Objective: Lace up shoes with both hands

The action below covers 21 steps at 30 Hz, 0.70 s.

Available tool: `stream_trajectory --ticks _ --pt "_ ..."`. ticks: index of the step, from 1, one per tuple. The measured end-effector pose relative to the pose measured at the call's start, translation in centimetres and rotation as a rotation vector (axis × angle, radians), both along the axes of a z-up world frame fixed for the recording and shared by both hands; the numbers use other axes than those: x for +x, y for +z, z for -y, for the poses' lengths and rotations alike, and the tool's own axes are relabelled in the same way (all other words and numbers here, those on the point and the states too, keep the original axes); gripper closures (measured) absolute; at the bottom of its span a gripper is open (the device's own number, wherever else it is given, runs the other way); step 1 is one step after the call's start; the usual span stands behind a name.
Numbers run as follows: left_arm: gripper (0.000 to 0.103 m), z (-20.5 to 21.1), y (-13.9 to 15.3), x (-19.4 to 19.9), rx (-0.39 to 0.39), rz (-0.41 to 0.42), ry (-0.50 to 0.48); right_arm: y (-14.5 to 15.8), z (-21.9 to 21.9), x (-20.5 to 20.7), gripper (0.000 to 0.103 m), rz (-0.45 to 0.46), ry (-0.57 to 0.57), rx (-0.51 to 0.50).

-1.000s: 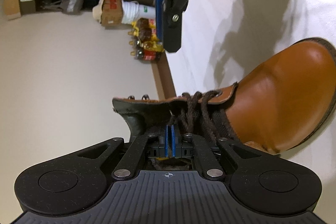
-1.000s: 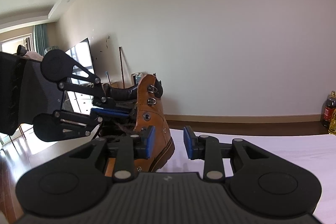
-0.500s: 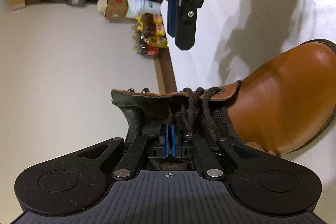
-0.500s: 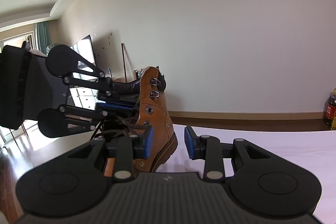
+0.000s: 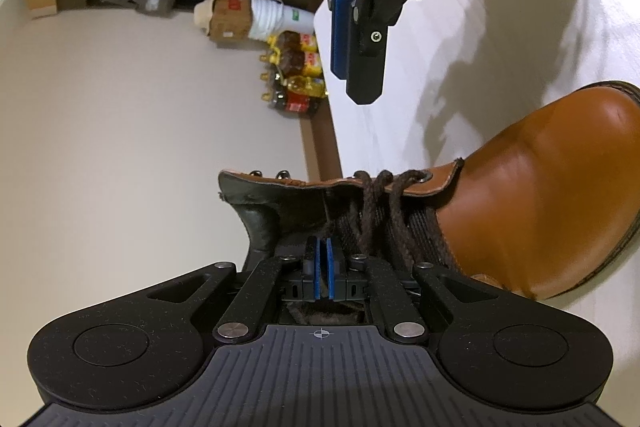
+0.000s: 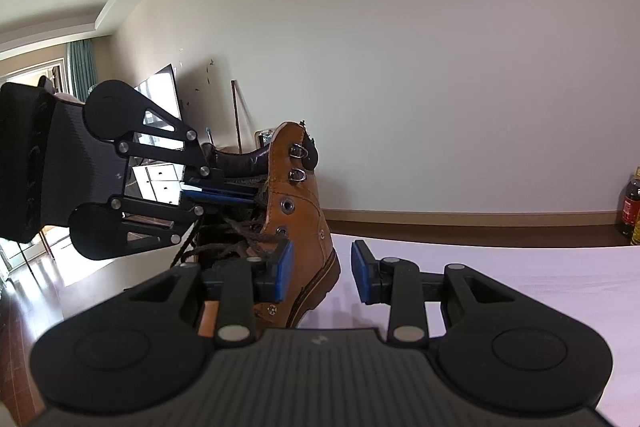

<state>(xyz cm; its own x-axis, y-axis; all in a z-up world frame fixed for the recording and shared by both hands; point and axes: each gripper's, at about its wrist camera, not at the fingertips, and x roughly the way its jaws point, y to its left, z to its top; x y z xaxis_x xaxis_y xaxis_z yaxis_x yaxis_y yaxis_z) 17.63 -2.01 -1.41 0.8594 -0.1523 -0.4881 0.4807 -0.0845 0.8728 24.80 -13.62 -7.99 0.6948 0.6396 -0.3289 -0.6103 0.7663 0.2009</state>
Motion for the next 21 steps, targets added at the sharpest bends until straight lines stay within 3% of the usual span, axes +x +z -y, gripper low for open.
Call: stream_trajectory --ticks 21 --pt "0.098 0.5 1.0 0.9 -0.125 -0.036 0.021 0.4 0.1 0.1 0.068 0.033 0.054 -0.017"
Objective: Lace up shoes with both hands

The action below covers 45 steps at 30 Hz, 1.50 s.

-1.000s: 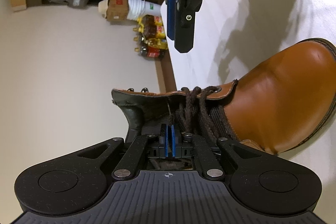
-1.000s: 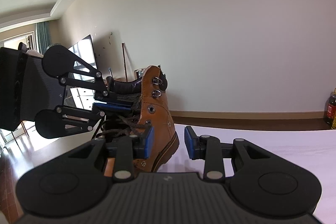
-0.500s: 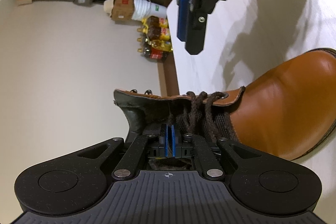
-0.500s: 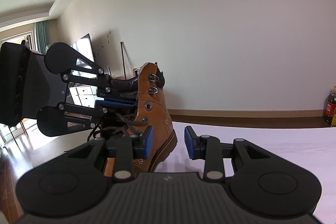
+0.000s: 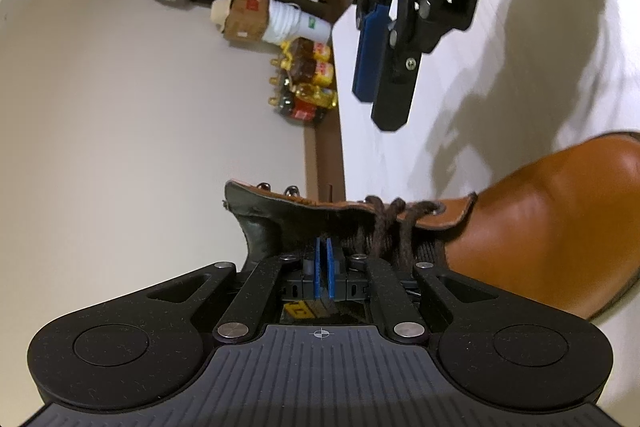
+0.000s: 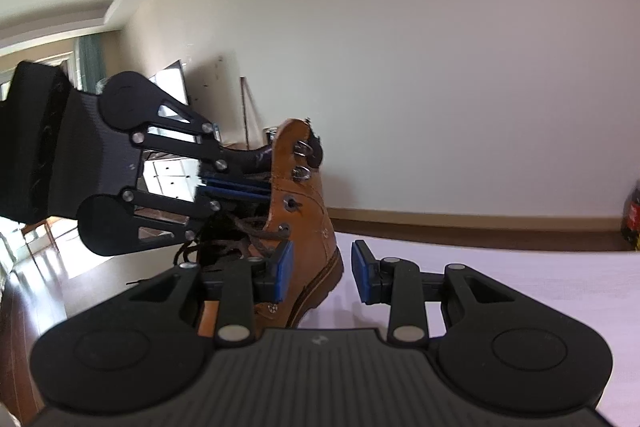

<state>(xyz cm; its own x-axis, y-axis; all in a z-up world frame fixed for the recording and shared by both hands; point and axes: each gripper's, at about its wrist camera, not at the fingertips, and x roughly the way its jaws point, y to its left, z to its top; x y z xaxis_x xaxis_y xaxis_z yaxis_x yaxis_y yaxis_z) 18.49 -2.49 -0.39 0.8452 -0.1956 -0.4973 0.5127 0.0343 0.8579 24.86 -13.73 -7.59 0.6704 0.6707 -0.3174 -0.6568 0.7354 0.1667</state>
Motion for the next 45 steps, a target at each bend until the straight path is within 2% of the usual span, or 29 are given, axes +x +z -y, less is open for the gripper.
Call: stream_trajectory --ticks 5,11,16,19,23,26,30,39,45 --pt "0.098 0.1 0.3 0.3 -0.037 -0.020 -0.004 0.8 -0.4 1.3 0.069 0.083 0.108 -0.040" --pt "0.098 0.3 0.4 0.5 -0.053 -0.031 -0.002 1.1 -1.3 3.4 0.071 0.116 0.209 -0.088" --pt "0.098 0.4 0.5 0.4 -0.057 -0.033 -0.005 1.2 -1.9 4.0 0.082 0.121 0.246 -0.096" --pt "0.098 0.1 0.6 0.4 -0.061 -0.033 -0.008 1.3 -2.1 4.1 0.099 0.118 0.258 -0.092" --pt "0.094 -0.3 0.6 0.3 -0.086 -0.044 0.003 1.4 -1.8 3.9 0.100 0.112 0.243 -0.079" --pt "0.071 -0.9 1.4 -0.4 -0.138 -0.078 0.019 1.6 -1.0 3.3 0.101 0.108 0.214 -0.088" --pt "0.071 -2.5 2.6 -1.8 -0.220 -0.099 0.072 2.2 1.1 2.4 0.101 0.095 0.163 -0.078" --pt "0.071 -8.5 3.4 -5.5 -0.485 -0.062 0.375 4.1 6.3 -1.1 0.101 0.094 -0.009 -0.057" --pt "0.071 -10.5 3.3 -7.0 -0.644 -0.054 0.486 5.5 8.6 -2.6 0.101 0.120 -0.143 -0.044"
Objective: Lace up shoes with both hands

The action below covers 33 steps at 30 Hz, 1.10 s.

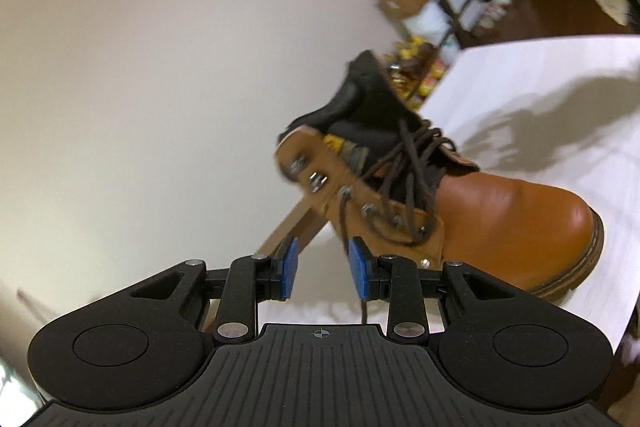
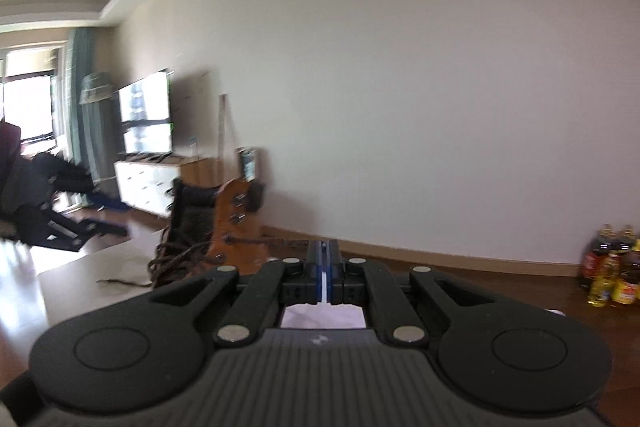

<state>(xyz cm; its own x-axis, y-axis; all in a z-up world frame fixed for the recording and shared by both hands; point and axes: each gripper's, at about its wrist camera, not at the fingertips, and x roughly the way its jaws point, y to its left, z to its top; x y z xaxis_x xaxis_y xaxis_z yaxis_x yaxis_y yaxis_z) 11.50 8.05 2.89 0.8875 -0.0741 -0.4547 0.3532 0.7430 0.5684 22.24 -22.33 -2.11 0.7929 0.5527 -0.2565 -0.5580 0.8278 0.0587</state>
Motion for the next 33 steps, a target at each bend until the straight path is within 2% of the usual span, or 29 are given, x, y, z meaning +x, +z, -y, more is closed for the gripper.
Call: stream_trajectory --ticks 8,14,22,29,31,33 --pt "0.071 0.5 -1.4 -1.4 -0.066 -0.011 0.013 0.4 2.2 -1.4 0.101 0.007 -0.120 0.050" --pt "0.070 1.4 -2.0 -1.2 -0.143 -0.016 0.014 0.9 3.2 -3.2 0.101 0.010 -0.144 0.067" --pt "0.068 1.1 -2.3 -1.0 -0.387 -0.030 0.136 1.0 1.4 -5.7 0.100 -0.026 -0.044 0.010" --pt "0.063 -0.5 -3.0 -1.0 -0.610 -0.050 0.243 -1.3 -1.6 -5.6 0.099 -0.107 0.001 -0.120" --pt "0.062 -1.6 -3.4 -1.2 -0.643 -0.055 0.270 -1.9 -2.5 -5.9 0.097 -0.121 0.001 -0.163" --pt "0.062 -2.8 -3.8 -1.5 -0.649 -0.061 0.306 -2.5 -2.8 -6.0 0.087 -0.143 0.005 -0.183"
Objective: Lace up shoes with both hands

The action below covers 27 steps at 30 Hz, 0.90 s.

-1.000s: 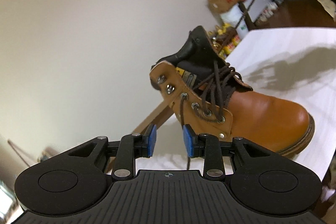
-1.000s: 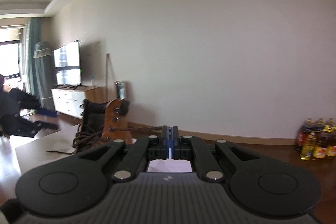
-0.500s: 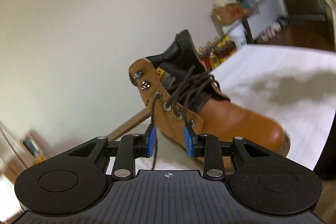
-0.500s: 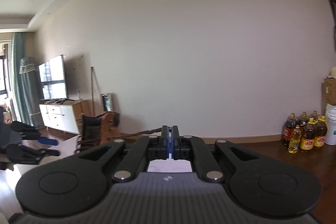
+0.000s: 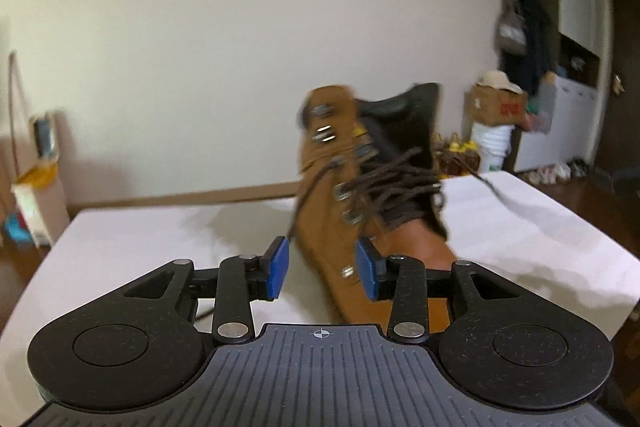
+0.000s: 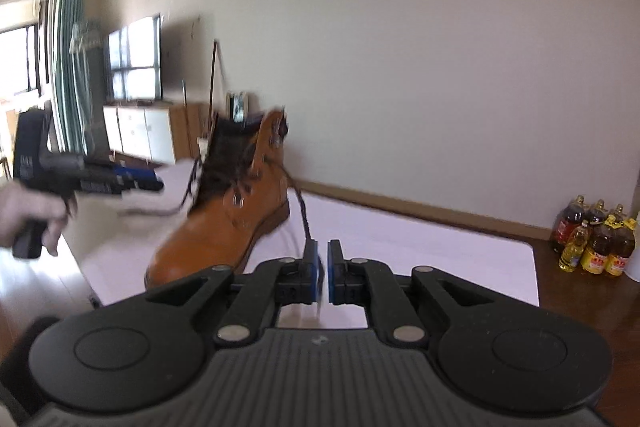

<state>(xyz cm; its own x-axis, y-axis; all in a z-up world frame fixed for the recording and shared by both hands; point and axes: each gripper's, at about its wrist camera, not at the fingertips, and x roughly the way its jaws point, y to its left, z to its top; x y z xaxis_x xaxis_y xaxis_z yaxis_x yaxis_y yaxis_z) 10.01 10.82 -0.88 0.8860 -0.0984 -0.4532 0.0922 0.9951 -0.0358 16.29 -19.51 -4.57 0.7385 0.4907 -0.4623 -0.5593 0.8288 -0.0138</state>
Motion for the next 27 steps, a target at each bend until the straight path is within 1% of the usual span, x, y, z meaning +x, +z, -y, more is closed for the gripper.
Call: stream_trajectory --ticks 3,5,6,9,12,13,15,17,20,23,24,26,27 --pt "0.062 -2.5 -0.8 -0.4 -0.014 -0.035 0.059 -0.2 -0.7 -0.1 0.088 -0.006 0.013 -0.015" --pt "0.060 -3.9 -1.5 -0.7 -0.005 -0.053 0.094 -0.2 -1.1 -0.1 0.088 -0.010 0.034 -0.012" --pt "0.058 -4.2 -1.6 -0.7 -0.005 -0.056 0.101 -0.1 -1.6 -0.1 0.088 -0.010 0.048 -0.013" --pt "0.058 -5.1 -2.3 -0.8 -0.009 -0.063 0.116 0.2 -3.3 0.6 0.088 -0.013 0.079 -0.009" --pt "0.058 -5.0 -2.6 -0.7 -0.003 -0.054 0.113 0.1 -4.5 1.6 0.087 -0.016 0.093 -0.007" --pt "0.057 -4.8 -2.7 -0.7 0.012 -0.049 0.109 -0.1 -4.5 1.9 0.087 -0.022 0.094 -0.011" --pt "0.052 -4.5 -2.9 -0.8 0.041 -0.045 0.108 -0.6 -4.6 2.7 0.087 -0.038 0.097 -0.019" --pt "0.051 -4.6 -3.1 -0.9 0.039 -0.043 0.113 -0.9 -4.5 3.1 0.087 -0.050 0.104 -0.022" --pt "0.045 -5.4 -3.2 -1.1 0.028 -0.042 0.132 -1.3 -4.8 3.2 0.086 -0.057 0.126 -0.018" --pt "0.039 -6.9 -3.4 -1.6 0.036 -0.051 0.161 -1.5 -5.2 2.9 0.082 -0.057 0.155 -0.016" --pt "0.036 -7.0 -3.4 -1.6 0.037 -0.052 0.166 -1.5 -5.5 2.8 0.082 -0.055 0.169 -0.014" --pt "0.031 -8.8 -3.5 -2.0 0.026 -0.065 0.197 -1.4 -6.4 2.6 0.082 -0.046 0.203 -0.012" --pt "0.031 -9.0 -3.5 -2.0 0.022 -0.067 0.200 -1.3 -7.0 2.5 0.082 -0.042 0.220 -0.014"
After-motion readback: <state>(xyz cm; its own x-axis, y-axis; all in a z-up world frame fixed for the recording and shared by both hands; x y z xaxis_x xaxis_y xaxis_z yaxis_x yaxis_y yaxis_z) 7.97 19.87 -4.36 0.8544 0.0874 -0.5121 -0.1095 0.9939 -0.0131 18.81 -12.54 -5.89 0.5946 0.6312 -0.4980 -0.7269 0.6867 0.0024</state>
